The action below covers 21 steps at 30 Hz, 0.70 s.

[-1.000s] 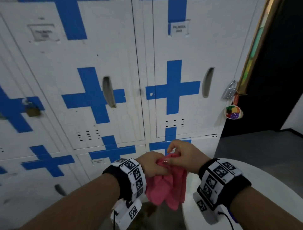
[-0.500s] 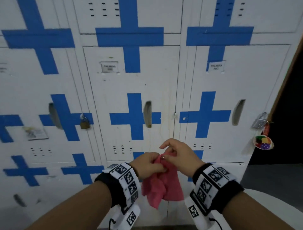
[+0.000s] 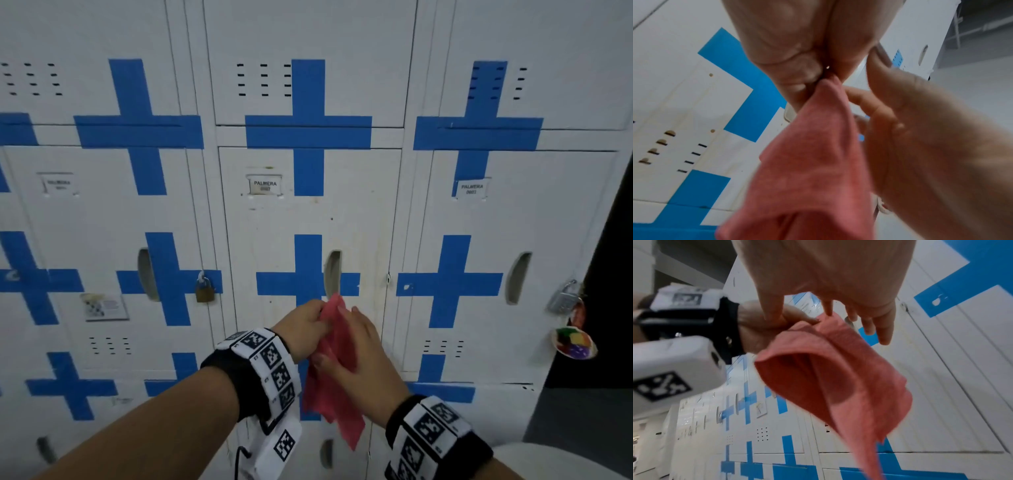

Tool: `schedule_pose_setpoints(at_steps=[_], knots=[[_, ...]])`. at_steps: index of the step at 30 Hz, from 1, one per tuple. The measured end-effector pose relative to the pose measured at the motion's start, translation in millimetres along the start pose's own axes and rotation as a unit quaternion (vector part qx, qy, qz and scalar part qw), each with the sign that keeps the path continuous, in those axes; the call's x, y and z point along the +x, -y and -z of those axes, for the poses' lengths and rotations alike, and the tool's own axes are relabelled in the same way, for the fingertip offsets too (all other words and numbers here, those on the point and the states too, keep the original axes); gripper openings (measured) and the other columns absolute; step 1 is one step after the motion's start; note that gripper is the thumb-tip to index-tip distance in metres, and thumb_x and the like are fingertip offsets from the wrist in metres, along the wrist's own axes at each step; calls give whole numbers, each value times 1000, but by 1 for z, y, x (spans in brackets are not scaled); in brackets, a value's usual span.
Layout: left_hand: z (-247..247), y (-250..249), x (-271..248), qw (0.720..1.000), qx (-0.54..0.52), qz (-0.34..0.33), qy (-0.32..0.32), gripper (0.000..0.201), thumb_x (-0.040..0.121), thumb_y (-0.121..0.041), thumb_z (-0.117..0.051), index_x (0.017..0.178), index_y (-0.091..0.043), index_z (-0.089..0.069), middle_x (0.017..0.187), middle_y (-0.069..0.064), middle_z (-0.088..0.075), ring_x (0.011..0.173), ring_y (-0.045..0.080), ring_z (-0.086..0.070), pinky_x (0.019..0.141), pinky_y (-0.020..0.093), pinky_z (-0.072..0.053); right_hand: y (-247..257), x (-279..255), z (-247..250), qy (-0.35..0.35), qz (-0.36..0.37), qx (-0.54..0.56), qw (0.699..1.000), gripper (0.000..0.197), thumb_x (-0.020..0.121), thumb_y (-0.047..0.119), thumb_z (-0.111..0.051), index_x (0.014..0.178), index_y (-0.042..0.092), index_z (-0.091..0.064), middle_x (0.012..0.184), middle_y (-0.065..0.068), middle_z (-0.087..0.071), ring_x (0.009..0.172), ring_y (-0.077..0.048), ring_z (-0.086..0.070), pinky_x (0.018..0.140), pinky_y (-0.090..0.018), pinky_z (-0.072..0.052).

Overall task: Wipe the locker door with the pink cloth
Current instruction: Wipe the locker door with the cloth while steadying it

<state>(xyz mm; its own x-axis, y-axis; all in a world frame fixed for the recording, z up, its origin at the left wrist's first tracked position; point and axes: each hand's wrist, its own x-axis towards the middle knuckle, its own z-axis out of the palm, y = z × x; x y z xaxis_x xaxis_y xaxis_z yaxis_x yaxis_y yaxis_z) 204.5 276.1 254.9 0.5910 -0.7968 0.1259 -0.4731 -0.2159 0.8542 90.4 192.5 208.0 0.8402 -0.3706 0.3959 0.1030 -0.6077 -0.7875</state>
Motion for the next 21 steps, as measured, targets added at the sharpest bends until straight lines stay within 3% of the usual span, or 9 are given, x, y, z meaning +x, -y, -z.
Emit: schedule_pose_setpoints(at_steps=[2, 5, 8, 12, 15, 17, 21], knots=[[3, -7, 4, 1000, -23, 8, -6, 10, 93, -13, -46, 98, -19, -52, 87, 3, -62, 74, 15, -60, 65, 27, -51, 5, 1, -5, 12, 0, 46, 999, 100, 68, 55, -67, 142, 57, 0, 144, 20, -21, 124, 15, -30, 96, -8, -34], [5, -14, 7, 999, -40, 20, 21, 24, 88, -6, -48, 109, -17, -51, 96, 11, -65, 77, 19, -62, 68, 30, -52, 8, 6, -6, -1, 1, 67, 998, 112, 69, 33, -77, 141, 57, 5, 139, 17, -24, 112, 21, -36, 78, 0, -40], [5, -17, 7, 995, -84, 9, 47, 37, 85, -1, -49, 119, -17, -47, 105, 17, -65, 82, 22, -63, 73, 33, -52, 11, 13, -4, -10, -4, 40, 999, 119, 62, 32, -78, 140, 59, 8, 139, 19, -20, 109, 13, -45, 80, -10, -48], [8, -21, 11, 990, -120, -14, 74, 43, 86, 1, -50, 125, -17, -44, 110, 14, -65, 92, 23, -65, 78, 31, -54, 14, 22, 5, -17, -8, 49, 999, 104, 79, 2, -65, 141, 57, -2, 127, 14, -29, 83, 5, -59, 62, -18, -54], [13, -25, 14, 990, -118, -34, 69, 38, 87, 0, -52, 122, -16, -48, 111, 12, -66, 101, 24, -64, 86, 32, -53, 17, 27, 16, -20, -10, 52, 998, 92, 84, 1, -57, 140, 58, -12, 121, 10, -37, 87, 1, -59, 68, -19, -54], [16, -27, 18, 992, -109, -35, 57, 35, 87, 1, -52, 116, -17, -51, 110, 9, -66, 100, 21, -64, 85, 29, -53, 18, 31, 22, -7, -16, 40, 999, 89, 83, 4, -56, 140, 58, -13, 118, 9, -40, 91, -5, -59, 72, -22, -55], [19, -30, 26, 994, -94, -43, 41, 34, 87, 0, -53, 119, -12, -53, 110, 9, -66, 100, 20, -64, 88, 31, -52, 16, 41, 28, -9, -16, 26, 999, 84, 79, 9, -52, 139, 59, -20, 112, 8, -44, 89, -10, -61, 72, -30, -56]])
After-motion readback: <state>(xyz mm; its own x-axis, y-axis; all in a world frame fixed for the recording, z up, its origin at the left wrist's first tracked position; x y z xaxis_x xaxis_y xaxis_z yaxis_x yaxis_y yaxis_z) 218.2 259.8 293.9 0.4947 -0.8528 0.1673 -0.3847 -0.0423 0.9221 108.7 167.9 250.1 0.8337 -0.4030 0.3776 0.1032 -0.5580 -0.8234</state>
